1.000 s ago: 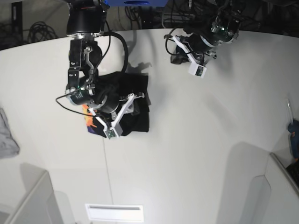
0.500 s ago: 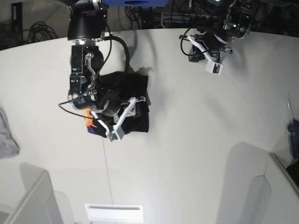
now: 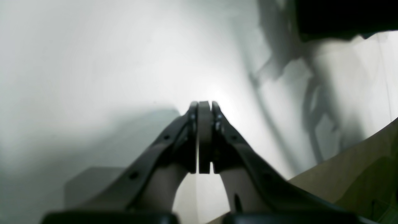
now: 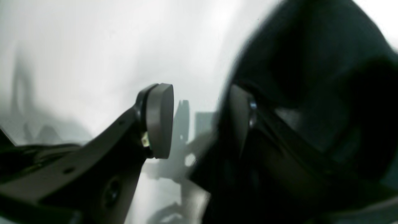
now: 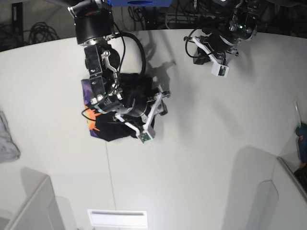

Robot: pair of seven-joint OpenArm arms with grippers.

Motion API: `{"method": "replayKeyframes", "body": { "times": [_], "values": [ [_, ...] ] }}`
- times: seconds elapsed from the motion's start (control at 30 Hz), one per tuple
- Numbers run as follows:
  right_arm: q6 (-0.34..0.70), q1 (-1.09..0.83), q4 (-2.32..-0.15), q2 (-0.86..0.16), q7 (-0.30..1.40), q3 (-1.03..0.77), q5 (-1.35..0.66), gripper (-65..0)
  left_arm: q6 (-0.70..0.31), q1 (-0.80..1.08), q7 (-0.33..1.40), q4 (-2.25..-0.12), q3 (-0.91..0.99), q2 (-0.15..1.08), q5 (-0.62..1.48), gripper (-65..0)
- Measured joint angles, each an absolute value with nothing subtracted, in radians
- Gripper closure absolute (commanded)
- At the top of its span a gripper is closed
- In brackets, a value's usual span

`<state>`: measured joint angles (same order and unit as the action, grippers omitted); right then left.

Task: Fold the T-shirt properly
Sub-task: 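Hold the bundle with the right gripper and lift it, left gripper withdrawn, then grasp the shirt with the left gripper and flip it over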

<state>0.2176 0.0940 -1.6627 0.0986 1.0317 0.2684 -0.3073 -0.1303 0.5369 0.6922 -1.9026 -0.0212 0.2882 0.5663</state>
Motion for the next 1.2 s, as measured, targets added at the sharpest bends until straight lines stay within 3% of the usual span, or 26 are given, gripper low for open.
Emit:
{"method": "replayKeyframes", "body": {
  "times": [0.17, 0.3, 0.47, 0.63, 0.8, 0.9, 1.07, 1.13, 1.2],
  "values": [
    [0.225, 0.104, -1.852, 0.068, 1.022, 0.367, -0.333, -27.8, -0.13, 0.533, 0.693, -1.903, -0.019, 0.288, 0.567, 0.0],
    [0.22, 0.099, -1.924, 0.027, 1.032, 0.264, -0.318, -26.0, -0.13, 0.533, 0.693, -1.906, -0.019, 0.288, 0.566, 0.0],
    [0.218, 0.099, -1.903, 0.019, 1.024, -0.004, -0.309, 0.0, -0.13, 0.532, 0.688, -1.944, -0.019, 0.286, 0.57, 0.0],
    [0.22, 0.06, -1.846, 0.002, 1.024, -0.073, -0.31, 0.0, -0.129, 0.51, 0.7, -1.942, -0.028, 0.276, 0.614, 0.0],
    [0.224, -0.012, -1.838, -0.023, 0.979, -0.064, -0.314, 0.0, -0.127, 0.386, 0.692, -1.926, -0.022, 0.273, 0.946, 0.0],
    [0.224, -0.042, -1.842, -0.049, 0.956, -0.071, -0.314, 0.0, -0.126, 0.305, 0.686, -1.893, -0.03, 0.273, 1.004, -1.0],
    [0.224, -0.08, -1.842, -0.077, 0.949, -0.075, -0.315, 0.0, -0.117, 0.237, 0.691, -1.813, -0.029, 0.223, 1.0, -40.8],
    [0.224, -0.09, -1.842, -0.078, 0.942, -0.089, -0.318, 0.0, -0.114, 0.21, 0.692, -1.768, -0.031, 0.185, 1.004, -51.8],
    [0.224, -0.11, -1.848, -0.072, 0.943, -0.148, -0.326, 0.0, -0.123, 0.179, 0.693, -1.718, -0.034, 0.151, 1.005, -57.9]
  ]
}}
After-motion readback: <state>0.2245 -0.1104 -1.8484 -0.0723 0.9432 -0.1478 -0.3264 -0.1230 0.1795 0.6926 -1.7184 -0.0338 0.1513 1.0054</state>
